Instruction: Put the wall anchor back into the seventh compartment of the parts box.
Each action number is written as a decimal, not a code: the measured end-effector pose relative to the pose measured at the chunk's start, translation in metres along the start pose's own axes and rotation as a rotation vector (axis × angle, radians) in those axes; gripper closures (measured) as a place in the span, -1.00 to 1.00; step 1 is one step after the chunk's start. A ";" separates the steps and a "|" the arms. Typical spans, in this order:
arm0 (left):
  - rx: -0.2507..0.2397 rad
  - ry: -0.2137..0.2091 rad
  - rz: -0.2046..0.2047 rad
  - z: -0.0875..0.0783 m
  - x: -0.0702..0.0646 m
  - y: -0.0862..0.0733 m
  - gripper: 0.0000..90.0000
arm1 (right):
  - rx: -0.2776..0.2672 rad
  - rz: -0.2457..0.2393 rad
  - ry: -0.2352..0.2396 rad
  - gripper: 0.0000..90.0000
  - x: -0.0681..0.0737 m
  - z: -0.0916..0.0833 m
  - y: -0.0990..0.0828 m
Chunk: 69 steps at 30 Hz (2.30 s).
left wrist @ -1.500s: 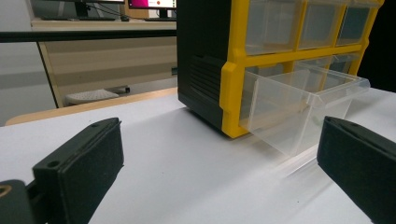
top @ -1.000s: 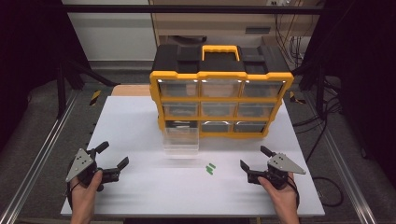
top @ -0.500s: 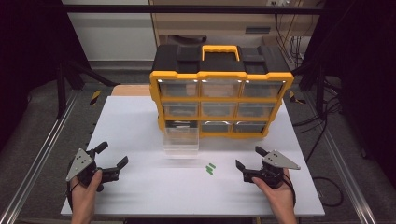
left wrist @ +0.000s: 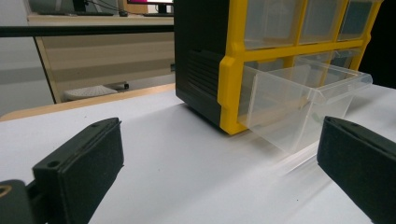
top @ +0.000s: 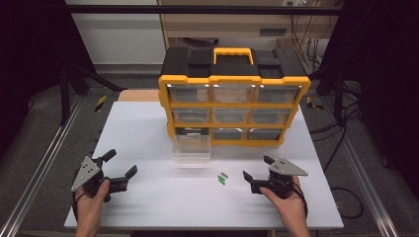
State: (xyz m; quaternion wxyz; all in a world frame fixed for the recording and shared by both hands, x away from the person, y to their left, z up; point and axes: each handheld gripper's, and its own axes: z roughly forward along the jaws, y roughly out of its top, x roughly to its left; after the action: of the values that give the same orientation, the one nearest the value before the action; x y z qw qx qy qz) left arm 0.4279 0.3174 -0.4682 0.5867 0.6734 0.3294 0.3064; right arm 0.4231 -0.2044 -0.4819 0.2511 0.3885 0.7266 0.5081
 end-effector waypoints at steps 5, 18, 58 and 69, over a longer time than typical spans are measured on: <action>0.007 0.004 -0.001 0.000 0.001 -0.001 -0.99 | 0.020 -0.010 0.010 -0.81 0.003 0.004 0.002; 0.012 0.006 0.004 0.000 0.001 -0.002 -0.99 | 0.046 -0.022 -0.005 -0.82 0.008 0.008 0.007; 0.025 -0.004 0.024 0.004 0.000 -0.002 -0.99 | 0.321 -0.125 0.055 -0.68 0.035 0.065 0.044; 0.015 -0.002 0.016 0.002 0.003 -0.002 -0.99 | 0.378 -0.103 0.064 -0.39 0.032 0.074 0.046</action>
State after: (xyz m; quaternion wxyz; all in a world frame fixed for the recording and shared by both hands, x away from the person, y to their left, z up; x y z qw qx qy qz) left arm 0.4312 0.3182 -0.4702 0.5794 0.6808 0.3257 0.3079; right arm 0.4749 -0.1295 -0.4649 0.1761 0.3749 0.8355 0.3610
